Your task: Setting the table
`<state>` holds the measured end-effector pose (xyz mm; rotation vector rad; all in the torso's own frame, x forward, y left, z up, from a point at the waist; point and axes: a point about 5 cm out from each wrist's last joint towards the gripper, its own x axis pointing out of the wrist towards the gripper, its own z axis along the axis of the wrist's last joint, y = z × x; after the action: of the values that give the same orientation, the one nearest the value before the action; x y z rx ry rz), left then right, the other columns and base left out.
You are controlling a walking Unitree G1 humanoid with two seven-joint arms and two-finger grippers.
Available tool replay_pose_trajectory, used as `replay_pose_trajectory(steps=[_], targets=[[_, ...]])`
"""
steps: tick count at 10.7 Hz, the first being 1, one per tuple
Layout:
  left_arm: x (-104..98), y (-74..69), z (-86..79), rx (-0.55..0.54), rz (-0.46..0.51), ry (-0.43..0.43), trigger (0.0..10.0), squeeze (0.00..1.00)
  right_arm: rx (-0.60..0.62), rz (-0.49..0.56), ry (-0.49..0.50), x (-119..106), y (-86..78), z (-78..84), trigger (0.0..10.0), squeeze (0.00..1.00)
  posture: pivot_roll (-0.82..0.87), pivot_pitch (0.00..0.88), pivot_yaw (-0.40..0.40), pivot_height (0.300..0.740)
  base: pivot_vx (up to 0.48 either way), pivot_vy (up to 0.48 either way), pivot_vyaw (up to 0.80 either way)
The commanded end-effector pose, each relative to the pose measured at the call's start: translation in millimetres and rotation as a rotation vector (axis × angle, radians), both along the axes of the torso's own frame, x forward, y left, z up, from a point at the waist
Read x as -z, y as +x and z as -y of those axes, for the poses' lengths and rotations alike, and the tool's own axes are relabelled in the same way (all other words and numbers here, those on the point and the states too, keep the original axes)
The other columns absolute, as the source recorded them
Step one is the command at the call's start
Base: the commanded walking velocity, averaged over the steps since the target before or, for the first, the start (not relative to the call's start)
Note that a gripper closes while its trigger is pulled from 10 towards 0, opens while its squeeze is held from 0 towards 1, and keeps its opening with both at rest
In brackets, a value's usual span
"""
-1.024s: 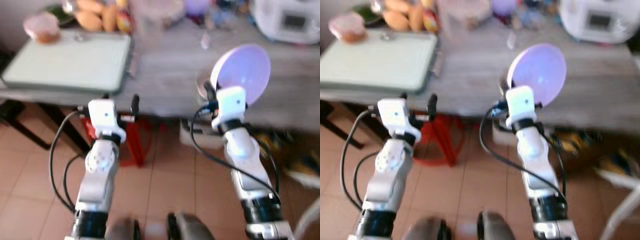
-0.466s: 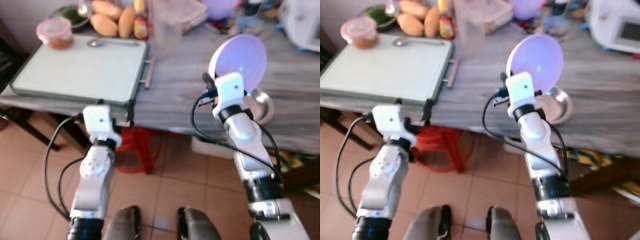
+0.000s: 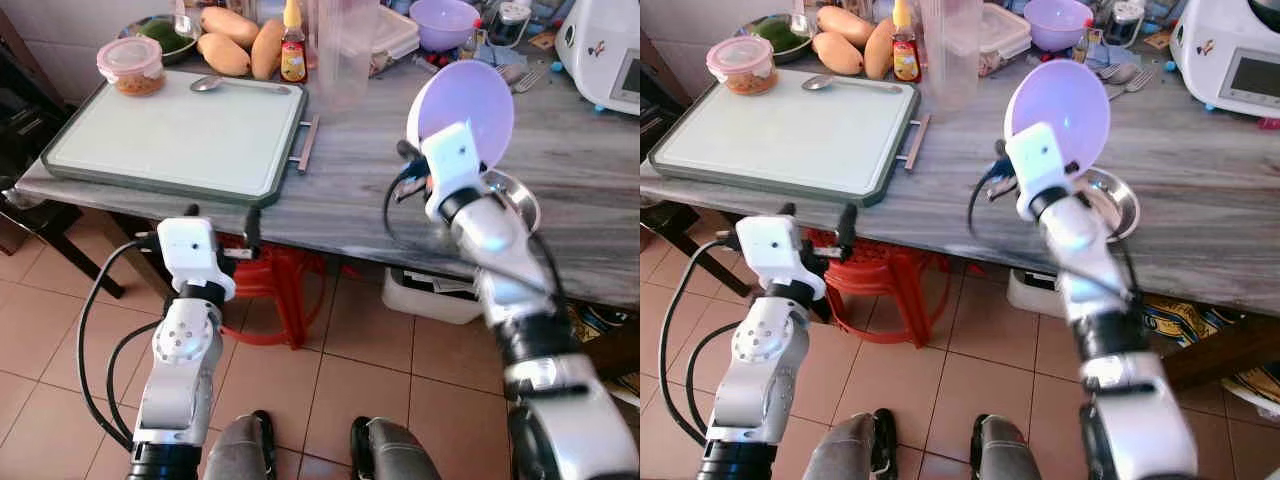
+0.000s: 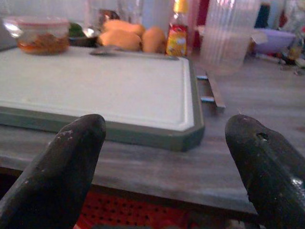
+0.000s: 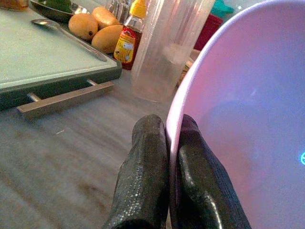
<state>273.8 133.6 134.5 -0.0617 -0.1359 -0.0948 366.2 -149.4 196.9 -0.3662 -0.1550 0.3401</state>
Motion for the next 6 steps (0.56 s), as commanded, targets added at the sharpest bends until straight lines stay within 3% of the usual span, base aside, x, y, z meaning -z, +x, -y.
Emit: replay_pose_trajectory(steps=[1, 6], targets=[[-3.7, -2.1, 0.2, 0.01, 0.008, -0.002, 10.0, 0.0, -0.004, -0.01, 0.013, -4.8, 3.4, 2.5, 10.0, 0.0, 0.0, 0.203, 0.017, 0.74, 0.0, 0.0, 0.0], [1.0, -18.1, -10.3, 0.052, -0.03, 0.046, 10.0, 0.0, -0.09, -0.113, -0.032, -11.7, 20.0, -8.4, 10.0, 0.0, 0.02, 0.244, 0.017, 0.74, 0.0, 0.0, 0.0]])
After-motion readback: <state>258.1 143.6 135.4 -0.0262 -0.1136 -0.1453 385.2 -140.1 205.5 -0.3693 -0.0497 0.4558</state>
